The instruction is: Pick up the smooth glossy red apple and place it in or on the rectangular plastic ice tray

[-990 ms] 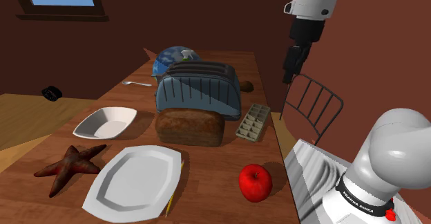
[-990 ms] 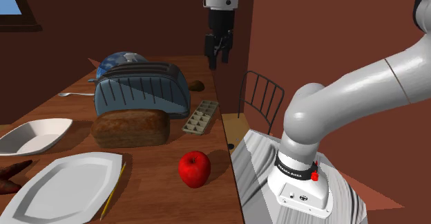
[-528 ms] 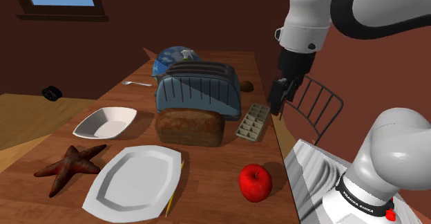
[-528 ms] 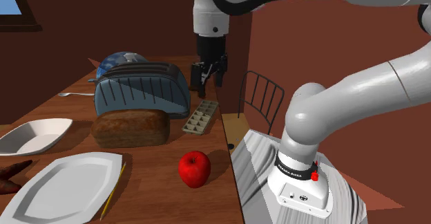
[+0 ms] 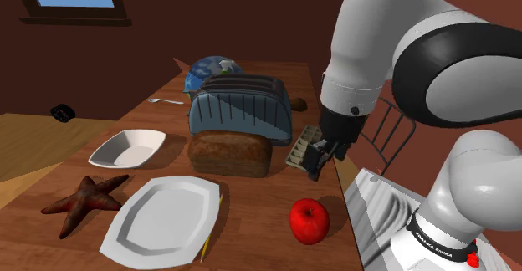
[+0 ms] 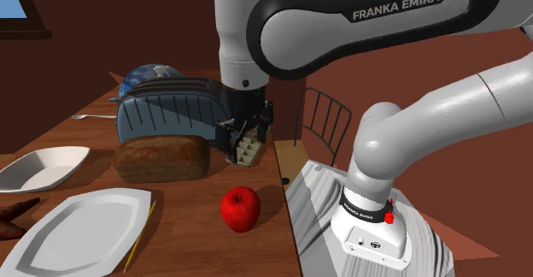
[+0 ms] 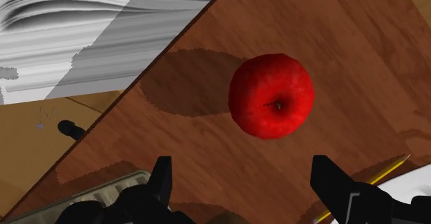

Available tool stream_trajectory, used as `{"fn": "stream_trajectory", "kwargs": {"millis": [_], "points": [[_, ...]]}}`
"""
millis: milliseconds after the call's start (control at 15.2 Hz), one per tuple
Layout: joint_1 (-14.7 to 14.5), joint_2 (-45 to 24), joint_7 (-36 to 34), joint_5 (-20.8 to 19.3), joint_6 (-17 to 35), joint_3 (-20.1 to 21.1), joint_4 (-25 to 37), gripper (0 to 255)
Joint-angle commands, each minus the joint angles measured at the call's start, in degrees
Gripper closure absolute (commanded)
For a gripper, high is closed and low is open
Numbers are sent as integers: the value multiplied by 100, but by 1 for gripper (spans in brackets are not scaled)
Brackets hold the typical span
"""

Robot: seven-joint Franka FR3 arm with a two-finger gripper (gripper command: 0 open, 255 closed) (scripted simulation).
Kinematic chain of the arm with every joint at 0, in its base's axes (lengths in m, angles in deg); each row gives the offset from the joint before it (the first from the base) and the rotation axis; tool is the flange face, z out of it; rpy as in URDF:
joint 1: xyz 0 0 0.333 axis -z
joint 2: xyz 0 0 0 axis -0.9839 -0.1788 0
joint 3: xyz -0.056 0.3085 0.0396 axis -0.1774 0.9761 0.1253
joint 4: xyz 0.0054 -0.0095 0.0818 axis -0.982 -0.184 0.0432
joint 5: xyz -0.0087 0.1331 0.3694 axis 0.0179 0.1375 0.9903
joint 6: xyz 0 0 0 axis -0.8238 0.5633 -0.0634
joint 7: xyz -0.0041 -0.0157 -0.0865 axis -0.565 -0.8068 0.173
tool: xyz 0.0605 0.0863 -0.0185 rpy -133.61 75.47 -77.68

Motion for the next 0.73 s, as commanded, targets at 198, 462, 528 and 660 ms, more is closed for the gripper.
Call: {"fn": "stream_trajectory", "kwargs": {"millis": [198,462,528,660], "points": [[110,-583,-978,409,673,1039,54,0],[113,-700,-966,507,1020,1187,-176,0],[116,-734,-963,531,1109,1226,-231,0],[125,-811,-958,580,1291,1306,-337,0]]}}
